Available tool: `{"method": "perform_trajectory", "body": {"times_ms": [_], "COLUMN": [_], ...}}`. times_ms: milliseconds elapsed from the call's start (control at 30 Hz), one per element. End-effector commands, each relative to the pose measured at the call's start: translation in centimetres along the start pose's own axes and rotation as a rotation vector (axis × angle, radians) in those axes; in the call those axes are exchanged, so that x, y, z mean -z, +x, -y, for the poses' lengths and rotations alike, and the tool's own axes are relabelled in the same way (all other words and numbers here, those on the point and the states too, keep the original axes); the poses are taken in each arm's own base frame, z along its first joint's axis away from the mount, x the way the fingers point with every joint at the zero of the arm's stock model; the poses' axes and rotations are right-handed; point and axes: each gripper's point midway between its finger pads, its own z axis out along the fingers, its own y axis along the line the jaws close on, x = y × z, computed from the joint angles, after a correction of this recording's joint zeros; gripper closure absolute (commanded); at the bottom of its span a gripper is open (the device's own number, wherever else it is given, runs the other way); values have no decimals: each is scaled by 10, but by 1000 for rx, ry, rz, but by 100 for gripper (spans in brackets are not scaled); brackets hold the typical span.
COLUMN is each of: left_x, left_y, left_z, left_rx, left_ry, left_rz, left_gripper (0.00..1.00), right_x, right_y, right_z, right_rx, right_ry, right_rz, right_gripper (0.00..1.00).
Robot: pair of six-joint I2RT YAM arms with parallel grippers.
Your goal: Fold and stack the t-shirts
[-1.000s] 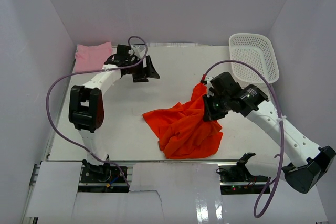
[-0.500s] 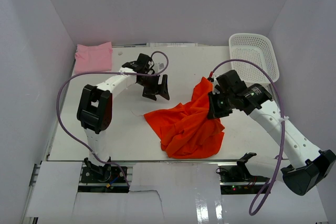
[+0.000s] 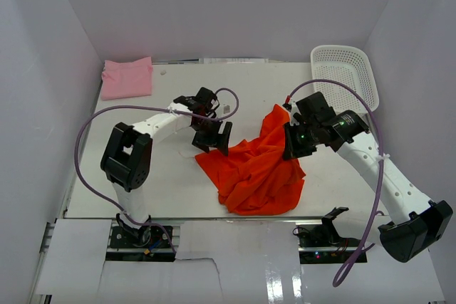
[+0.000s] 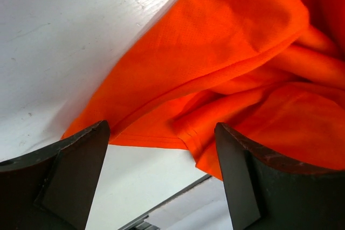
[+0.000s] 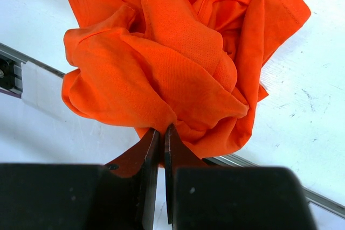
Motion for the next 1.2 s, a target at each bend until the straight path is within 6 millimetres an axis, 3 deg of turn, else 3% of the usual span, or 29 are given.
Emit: {"method": "perform_trajectory", "body": {"times_ms": [0,133,433,500,667,800,833,900,933,967,1067,1167], "left_x": [-1,-8,-9,-14,-25,-39,-41,-45,-49,-49,-46,-37], "left_y": [-3,-14,-28,-26,-28,-21,-19,-14,-10,-9,-16,-45], "left_z": [-12,-23,-16,-18,-26,-29,-30,-31,-30,-28,-20,-19], "left_rx": [-34,-38,-105,-103,-102,-105,-105,-95,-91,-88,-85,-55], "left_ry": [-92,-156,-168,-169,-221,-225,-230,-229,-219,-207,-178,-219], "left_rz": [12,32,103,94,87,36,23,-13,-30,-37,-28,34], "left_gripper": [11,12,12,18,24,54,69,79,94,100,100,100], "right_x": [10,12,10,10,10,12,12,12,12,12,12,10], "right_y": [-13,-13,-9,-9,-10,-11,-10,-10,-10,-10,-10,-6], "right_z": [-7,-8,-6,-6,-7,-6,-5,-5,-4,-3,-2,0], "right_rx": [20,20,25,25,24,22,21,19,17,18,12,8], "right_ry": [-33,-38,-46,-49,-59,-58,-59,-61,-58,-57,-58,-56], "right_rz": [51,54,49,51,56,64,62,63,63,65,67,55], "right_gripper": [91,90,89,89,89,88,88,88,88,88,90,92]}}
